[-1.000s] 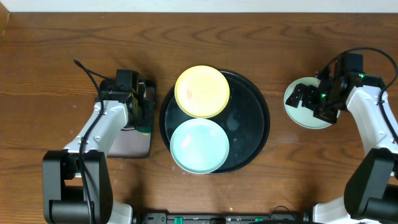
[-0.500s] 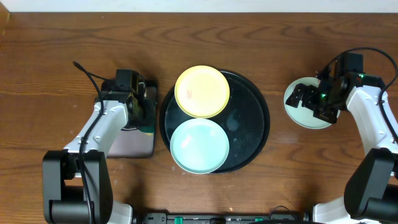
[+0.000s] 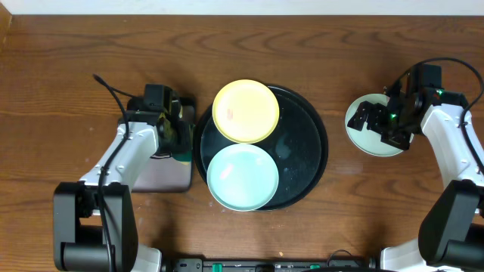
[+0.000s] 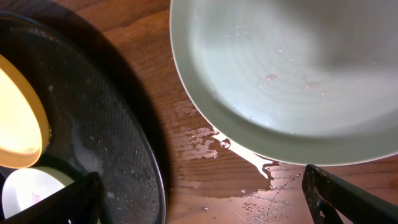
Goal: Clean dirty plates on tray and stack at the side
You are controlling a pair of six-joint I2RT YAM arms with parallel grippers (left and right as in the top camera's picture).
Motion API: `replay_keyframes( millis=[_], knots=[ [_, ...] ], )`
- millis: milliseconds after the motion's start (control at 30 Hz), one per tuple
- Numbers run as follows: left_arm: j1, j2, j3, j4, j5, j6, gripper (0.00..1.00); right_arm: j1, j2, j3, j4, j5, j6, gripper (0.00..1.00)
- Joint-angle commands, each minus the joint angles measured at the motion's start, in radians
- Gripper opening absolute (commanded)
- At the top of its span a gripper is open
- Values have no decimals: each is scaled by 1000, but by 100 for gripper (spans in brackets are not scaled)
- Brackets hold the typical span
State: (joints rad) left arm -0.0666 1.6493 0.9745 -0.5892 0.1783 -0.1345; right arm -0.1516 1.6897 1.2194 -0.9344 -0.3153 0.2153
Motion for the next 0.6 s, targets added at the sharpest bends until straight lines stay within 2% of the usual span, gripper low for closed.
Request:
replay_keyframes(
  millis=[0, 100, 300, 567],
  knots=[
    [-22, 11, -11, 2, 19, -9, 7, 8, -3, 2, 0, -7, -11, 99],
    [-23, 11, -11, 5, -10, -9, 7, 8, -3, 2, -1, -6, -11, 99],
    [-23, -3, -2, 3, -173, -9, 7, 8, -3, 2, 0, -7, -11, 99],
    [-23, -153, 50, 0, -175, -11, 7, 9, -3, 2, -1, -7, -11, 99]
  ],
)
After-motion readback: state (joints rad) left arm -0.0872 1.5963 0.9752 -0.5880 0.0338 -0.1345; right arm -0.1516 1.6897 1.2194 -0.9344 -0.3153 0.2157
